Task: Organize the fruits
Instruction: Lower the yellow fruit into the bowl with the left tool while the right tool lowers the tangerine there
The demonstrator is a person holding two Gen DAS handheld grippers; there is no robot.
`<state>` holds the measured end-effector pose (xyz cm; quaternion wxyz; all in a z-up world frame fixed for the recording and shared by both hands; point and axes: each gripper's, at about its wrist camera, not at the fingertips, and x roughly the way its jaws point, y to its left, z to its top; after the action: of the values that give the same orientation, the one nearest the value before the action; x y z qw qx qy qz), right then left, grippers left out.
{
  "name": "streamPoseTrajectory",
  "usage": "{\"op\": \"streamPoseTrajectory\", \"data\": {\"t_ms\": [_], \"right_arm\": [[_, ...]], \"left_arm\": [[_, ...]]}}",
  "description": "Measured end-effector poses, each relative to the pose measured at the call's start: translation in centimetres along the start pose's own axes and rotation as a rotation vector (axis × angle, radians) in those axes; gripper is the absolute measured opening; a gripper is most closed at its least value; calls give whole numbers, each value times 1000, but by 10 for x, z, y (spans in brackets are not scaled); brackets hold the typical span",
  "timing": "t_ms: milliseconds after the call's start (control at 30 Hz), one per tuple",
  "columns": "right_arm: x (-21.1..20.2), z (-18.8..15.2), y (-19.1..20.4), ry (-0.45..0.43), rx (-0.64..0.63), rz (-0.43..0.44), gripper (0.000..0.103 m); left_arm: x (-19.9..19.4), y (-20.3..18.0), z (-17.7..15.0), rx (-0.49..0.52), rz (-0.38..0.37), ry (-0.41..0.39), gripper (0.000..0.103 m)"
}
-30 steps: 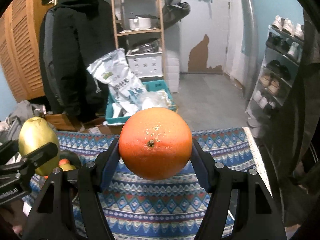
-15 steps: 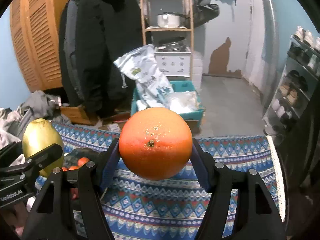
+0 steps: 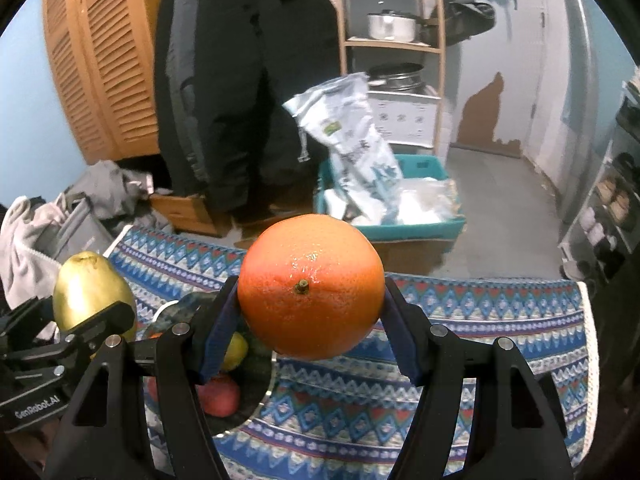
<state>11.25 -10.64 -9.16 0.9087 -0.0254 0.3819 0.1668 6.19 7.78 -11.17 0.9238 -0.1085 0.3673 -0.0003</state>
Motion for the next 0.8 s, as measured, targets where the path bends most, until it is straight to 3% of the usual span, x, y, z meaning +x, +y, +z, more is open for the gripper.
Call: {"op": "streamPoseTrajectory", "data": {"t_ms": [433,800], "right_arm": [[53,-7,41,86,-21,83,68],[82,-23,60,151,-53,86,68]], "left_arm": [[41,60,-27,-77,57,100,71],[86,80,-61,-104,79,232,71]]}}
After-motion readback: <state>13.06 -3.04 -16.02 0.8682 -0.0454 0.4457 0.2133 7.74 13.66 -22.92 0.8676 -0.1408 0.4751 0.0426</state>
